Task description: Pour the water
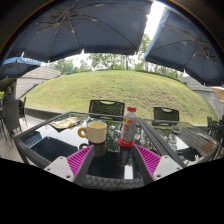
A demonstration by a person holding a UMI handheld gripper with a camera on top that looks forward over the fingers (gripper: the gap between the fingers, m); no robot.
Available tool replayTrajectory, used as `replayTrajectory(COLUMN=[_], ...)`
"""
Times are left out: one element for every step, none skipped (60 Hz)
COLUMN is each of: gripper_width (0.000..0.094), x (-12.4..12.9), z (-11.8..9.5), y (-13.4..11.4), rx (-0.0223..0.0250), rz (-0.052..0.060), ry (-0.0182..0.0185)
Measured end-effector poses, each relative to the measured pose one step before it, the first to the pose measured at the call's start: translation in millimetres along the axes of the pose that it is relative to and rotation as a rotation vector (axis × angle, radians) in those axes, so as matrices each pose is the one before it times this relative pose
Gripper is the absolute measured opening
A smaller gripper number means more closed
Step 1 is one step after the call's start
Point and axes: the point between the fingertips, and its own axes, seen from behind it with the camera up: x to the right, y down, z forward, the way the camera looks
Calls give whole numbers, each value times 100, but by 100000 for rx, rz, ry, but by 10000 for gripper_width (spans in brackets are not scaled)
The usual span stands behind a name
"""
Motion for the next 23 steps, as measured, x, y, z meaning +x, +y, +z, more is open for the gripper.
replayTrajectory(gripper_width=[837,836,837,833,830,828,826,827,826,826,826,826,825,825,826,828,826,826,827,826,827,826,826], x=[-125,-116,-168,-127,-370,-238,-95,-130,-185,-177,-142,-100,-78,-107,-132,-124,-114,-72,-97,-122,-141,-156,-140], z=[-241,-235,-250,-269,-686,-146,-109,-117,-107,-85,-44,-387,-33,-101,-45,-25,-37,-45,-3,1,18,30,58], y=[129,117,154,132,295,21,-93,-86,15,64,119,95,70,66,29,5,26,65,33,77,98,163,176], rx=[-335,-282,-179,18,357,442,682,539,226,-86,-290,-355,-334,-244,-48,57,104,45,-58,-132,-282,-324,-316], rz=[-289,-355,-529,-783,-900,-967,-903,-338,322,531,280,-188,-208,-72,11,50,170,233,415,500,609,682,607], ry=[-133,-86,-177,-370,-441,-360,-284,-467,-575,-548,-355,-209,-407,-572,-588,-604,-566,-417,-513,-522,-593,-696,-681])
